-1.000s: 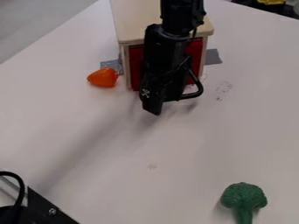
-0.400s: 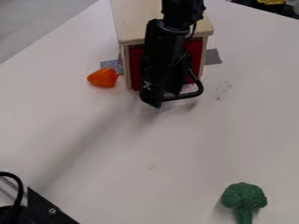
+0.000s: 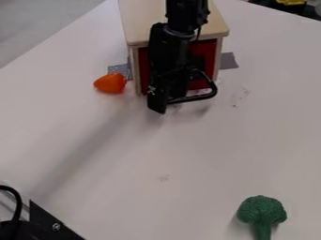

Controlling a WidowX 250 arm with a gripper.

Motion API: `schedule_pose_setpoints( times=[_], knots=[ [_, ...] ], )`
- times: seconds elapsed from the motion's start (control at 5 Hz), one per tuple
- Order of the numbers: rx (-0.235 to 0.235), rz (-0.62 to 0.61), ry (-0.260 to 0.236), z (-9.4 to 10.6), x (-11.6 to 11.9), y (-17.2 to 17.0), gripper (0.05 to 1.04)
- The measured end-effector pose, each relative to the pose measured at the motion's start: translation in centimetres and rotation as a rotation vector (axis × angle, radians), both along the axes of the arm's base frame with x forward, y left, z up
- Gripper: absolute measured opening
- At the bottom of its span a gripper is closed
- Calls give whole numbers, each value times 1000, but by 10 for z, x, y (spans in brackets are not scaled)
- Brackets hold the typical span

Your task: Opened the drawer.

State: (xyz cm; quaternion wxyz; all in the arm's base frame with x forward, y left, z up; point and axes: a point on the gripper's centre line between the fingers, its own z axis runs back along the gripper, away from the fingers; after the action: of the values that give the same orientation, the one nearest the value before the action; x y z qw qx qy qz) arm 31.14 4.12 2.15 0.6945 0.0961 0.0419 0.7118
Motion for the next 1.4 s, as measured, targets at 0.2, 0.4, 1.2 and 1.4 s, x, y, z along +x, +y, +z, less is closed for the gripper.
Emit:
schedule_pose_setpoints(
  times=[0.2,0.4,1.2,1.4],
  knots=[
    [28,-17,0,-5,-1,4,969],
    [34,-21,5,-7,-4,5,905],
    [94,-96,-138,-29,-33,-9,365],
    [65,-111,-116,-27,-53,-20,359]
  ],
)
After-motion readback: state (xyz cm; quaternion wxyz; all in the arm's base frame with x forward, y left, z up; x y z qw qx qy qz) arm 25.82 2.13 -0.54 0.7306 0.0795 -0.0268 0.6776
